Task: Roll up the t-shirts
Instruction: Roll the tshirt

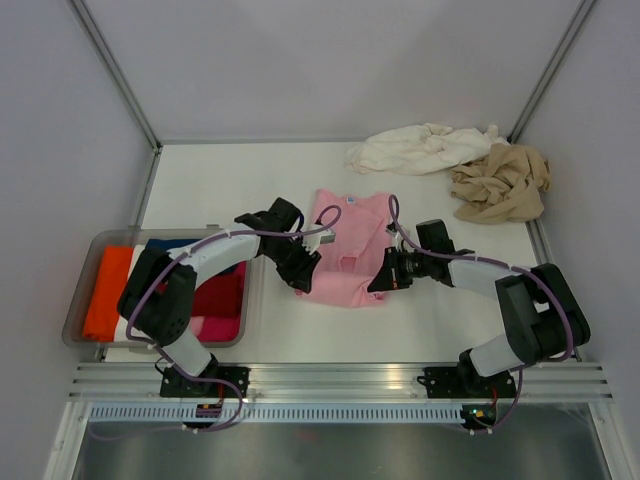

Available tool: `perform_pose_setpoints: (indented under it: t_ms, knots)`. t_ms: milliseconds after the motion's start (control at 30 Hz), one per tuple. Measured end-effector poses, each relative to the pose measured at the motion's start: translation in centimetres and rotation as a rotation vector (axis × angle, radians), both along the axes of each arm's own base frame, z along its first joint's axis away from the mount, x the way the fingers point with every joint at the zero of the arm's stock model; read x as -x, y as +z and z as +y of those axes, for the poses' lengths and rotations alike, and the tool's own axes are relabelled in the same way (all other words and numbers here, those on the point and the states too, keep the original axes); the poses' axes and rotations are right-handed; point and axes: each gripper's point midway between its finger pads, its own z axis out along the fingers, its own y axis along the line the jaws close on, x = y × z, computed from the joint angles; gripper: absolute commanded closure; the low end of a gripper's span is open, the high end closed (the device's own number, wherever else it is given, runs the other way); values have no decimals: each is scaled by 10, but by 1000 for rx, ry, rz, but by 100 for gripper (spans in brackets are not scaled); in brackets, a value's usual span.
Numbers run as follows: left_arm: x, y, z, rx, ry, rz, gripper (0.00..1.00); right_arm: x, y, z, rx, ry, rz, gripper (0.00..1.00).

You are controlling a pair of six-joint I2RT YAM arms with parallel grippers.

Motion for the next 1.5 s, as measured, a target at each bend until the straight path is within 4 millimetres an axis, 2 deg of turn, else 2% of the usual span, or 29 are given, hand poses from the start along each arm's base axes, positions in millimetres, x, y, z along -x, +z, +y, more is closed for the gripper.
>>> perform_pose_setpoints:
  t_ms: [167,233,267,300,367,400,533,567,600,633,667,733,867,967,1133,1233,1300,1367,1500]
  knots:
    - [-2,4,-8,42,10,4,61,-1,-1,-1,5,-8,-11,100]
    - [-2,6,-12,64,12,11,64,-2,-2,-1,6,-10,-15,100]
    - [-3,6,-14,74,13,13,68,-2,-1,-1,6,-10,-17,100]
    - [-3,7,-17,84,14,19,81,-3,-1,-1,6,-11,-18,100]
    - [-3,5,-20,93,24,34,94,-3,-1,-1,6,-13,-19,100]
    - [-4,4,-21,93,26,38,97,-3,-1,-1,6,-14,-19,100]
    - [-5,3,-20,101,35,58,98,2,1,-2,10,-12,-4,99]
    - [-6,4,-19,103,41,63,98,4,3,-3,11,-9,3,95]
    - [-7,5,-16,103,51,71,98,7,4,-3,9,-4,12,90]
    - [-9,5,-11,101,66,80,98,11,6,-3,4,3,25,68]
    - [-9,5,-9,102,72,87,98,15,6,-4,5,7,44,59]
    - [-11,5,-1,97,99,100,98,22,2,-7,31,12,72,51]
    - [-9,8,0,114,104,126,98,25,-6,-16,93,-8,89,47]
    - [-5,9,-1,125,97,141,98,22,-3,-20,112,-23,55,46]
    - [-2,11,-3,137,91,158,98,21,18,-22,103,-23,-83,43]
    - [-1,11,-3,139,90,161,98,27,37,-20,89,-20,-223,38]
    - [0,12,-4,144,88,166,98,30,42,-18,84,-23,-290,37]
    - [0,13,-4,149,86,170,98,33,37,-16,93,-31,-299,32]
    - [2,13,-4,147,84,176,98,39,13,-13,153,-37,-273,30]
